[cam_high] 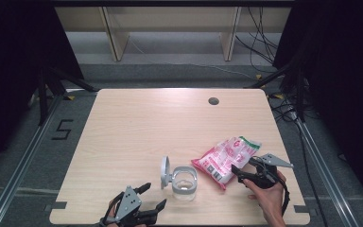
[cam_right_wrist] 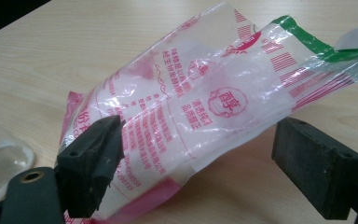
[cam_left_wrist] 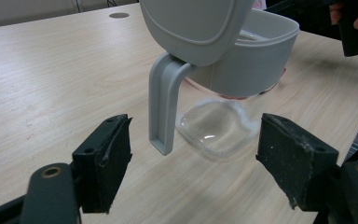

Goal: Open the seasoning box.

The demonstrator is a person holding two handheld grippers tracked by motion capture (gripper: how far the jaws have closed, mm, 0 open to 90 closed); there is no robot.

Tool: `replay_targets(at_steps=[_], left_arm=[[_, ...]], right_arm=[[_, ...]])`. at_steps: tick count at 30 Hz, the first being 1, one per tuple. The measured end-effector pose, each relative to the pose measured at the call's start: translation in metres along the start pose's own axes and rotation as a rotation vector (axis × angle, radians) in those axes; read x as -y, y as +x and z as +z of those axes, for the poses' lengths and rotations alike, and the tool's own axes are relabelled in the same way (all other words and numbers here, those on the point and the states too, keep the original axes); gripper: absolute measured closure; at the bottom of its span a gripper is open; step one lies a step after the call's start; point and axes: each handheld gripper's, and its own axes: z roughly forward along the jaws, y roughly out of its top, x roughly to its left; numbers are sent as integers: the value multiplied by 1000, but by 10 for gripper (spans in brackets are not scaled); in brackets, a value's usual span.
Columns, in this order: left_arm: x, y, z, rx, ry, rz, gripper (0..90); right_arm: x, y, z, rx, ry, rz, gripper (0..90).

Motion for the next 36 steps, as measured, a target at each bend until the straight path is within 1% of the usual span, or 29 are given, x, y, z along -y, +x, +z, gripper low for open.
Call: replay_targets(at_steps=[2, 3, 5, 7, 8, 9, 10, 12, 13, 14, 16, 17, 18, 19, 20, 21, 24, 25, 26, 27, 28, 29, 30, 31, 32, 33, 34, 35, 36], left_arm=[[0, 1, 0, 0, -5, -7, 248], [-1, 2, 0, -5, 4, 3, 248], [-1, 2, 2, 0, -9, 3, 248], [-1, 1, 4, 0, -15, -8, 248], [-2, 4, 3, -10, 21, 36, 248], [-2, 3, 3, -13, 13, 25, 248], [-2, 2, 4, -1, -1, 3, 248], [-2, 2, 5, 6, -3, -2, 248], [-2, 1, 6, 5, -2, 1, 248], [-1, 1, 6, 5, -2, 1, 248], [-1, -1, 6, 1, -14, -12, 248], [-2, 0, 5, 8, -6, -2, 249], [-2, -1, 4, 1, -3, 0, 248], [-2, -1, 4, 2, -2, 7, 248], [-2, -1, 4, 3, -3, 8, 248], [-2, -3, 4, 2, 2, -1, 248], [-2, -2, 5, 10, 4, 16, 248], [-2, -3, 6, 16, 1, 7, 248], [-2, -4, 6, 7, 7, 2, 248], [-2, -5, 6, 10, 5, 2, 248], [-2, -4, 6, 7, 12, 18, 249], [-2, -4, 6, 8, 13, 21, 249], [-2, -4, 6, 8, 12, 20, 248], [-2, -3, 6, 8, 12, 21, 248], [-2, -4, 6, 10, 3, 1, 248], [-2, -4, 6, 12, 2, 2, 248], [-2, -4, 6, 13, 2, 4, 249], [-2, -3, 6, 15, 1, 8, 249], [-2, -3, 6, 14, -1, 7, 248]], right_arm=[[-1, -5, 3, 22, -10, -64, 173], [-1, -5, 3, 22, -10, -64, 173], [-2, -5, 3, 0, 2, -38, 173], [-2, -2, 4, 27, 8, -9, 174], [-2, -2, 4, 32, 13, -14, 174], [-3, -6, 4, 25, 10, -51, 174], [-3, -6, 4, 6, 20, -32, 176], [-3, -6, 4, 9, 17, -37, 176], [-3, -5, 5, 10, 8, -10, 177], [-4, -8, 7, 24, 12, -34, 180], [-4, -9, 8, 21, 9, -35, 180], [-3, -6, 10, 19, 6, 7, 181], [-3, -6, 10, 20, 12, 11, 181], [-4, -10, 11, 9, 4, -17, 183], [-4, -8, 12, 17, 16, 2, 183], [-5, -10, 14, 28, 14, -15, 184], [-6, -12, 17, 5, 2, -2, 192], [-7, -9, 19, 27, 21, 37, 200], [-7, -9, 19, 27, 21, 37, 200], [-8, -12, 20, 29, 16, -5, 202], [-9, -12, 21, 4, 8, 5, 203], [-9, -8, 23, 16, 16, 57, 206], [-9, -11, 26, 15, 11, 28, 208], [-9, -9, 27, 8, 16, 74, 213], [-9, -13, 31, 13, 5, 37, 232], [-9, -13, 31, 13, 5, 37, 232], [-10, -15, 33, 15, 6, 12, 241], [-10, -14, 34, 9, 2, 22, 258], [-11, -10, 32, 11, 22, 71, 274]])
